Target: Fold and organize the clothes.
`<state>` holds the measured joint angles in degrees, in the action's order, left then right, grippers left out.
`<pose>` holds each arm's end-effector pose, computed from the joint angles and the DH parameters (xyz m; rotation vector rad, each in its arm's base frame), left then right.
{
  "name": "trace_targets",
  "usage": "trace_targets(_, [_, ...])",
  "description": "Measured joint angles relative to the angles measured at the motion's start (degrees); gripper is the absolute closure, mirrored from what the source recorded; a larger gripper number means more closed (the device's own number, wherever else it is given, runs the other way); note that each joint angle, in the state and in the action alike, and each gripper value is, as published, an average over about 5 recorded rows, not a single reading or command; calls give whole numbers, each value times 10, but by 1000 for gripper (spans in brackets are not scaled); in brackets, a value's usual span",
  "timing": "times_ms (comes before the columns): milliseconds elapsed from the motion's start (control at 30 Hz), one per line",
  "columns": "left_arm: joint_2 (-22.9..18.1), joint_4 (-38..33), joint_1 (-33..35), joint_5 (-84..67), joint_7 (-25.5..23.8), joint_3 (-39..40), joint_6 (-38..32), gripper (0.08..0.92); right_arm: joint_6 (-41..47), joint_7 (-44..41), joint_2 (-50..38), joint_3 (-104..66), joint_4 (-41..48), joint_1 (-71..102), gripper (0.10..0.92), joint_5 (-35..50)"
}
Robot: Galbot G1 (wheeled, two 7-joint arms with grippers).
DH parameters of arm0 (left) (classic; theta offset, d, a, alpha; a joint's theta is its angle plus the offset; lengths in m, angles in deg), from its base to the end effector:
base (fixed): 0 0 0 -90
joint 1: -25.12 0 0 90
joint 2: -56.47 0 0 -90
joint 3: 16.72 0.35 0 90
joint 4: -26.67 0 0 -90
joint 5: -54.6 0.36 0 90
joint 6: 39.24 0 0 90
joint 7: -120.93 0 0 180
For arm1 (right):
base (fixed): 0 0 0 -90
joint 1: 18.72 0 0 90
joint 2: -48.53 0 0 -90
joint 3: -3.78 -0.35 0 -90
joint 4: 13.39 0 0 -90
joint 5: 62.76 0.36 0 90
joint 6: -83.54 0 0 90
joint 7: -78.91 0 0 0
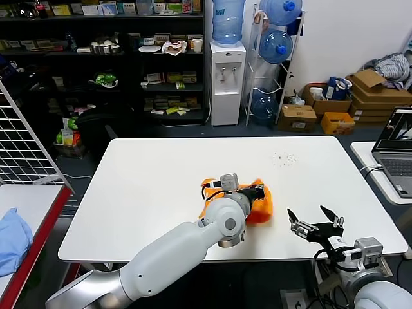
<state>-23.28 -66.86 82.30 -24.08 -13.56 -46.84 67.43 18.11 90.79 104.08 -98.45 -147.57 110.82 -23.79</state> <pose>0.3564 -0.2475 -0.2199 -0.5711 -2.3635 0.4872 0.1622 -0.1012 -0.1998 0.1191 -2.7650 0.0116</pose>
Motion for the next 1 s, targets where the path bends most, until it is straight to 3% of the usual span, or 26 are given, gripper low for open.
trace_targets(267, [96, -87, 75, 137, -91, -49, -45, 441, -49, -40, 9, 8, 20, -11, 104, -33])
trace_targets(400, [157, -136, 166, 227, -160, -119, -90, 328, -74, -62, 24, 8, 41, -17, 104, -53])
trace_targets(533, [190, -174, 294, 323, -241, -223, -152, 216, -104, -89, 48, 4, 64, -16, 104, -76])
trace_targets(700, [183, -202, 453, 436, -334, -354, -242, 97, -155, -126, 86, -6, 88, -3, 104, -116])
trace_targets(1000, [89, -228, 665, 564, -455, -516, -391, 79, -269, -187, 163, -34, 121, 37, 104, -184])
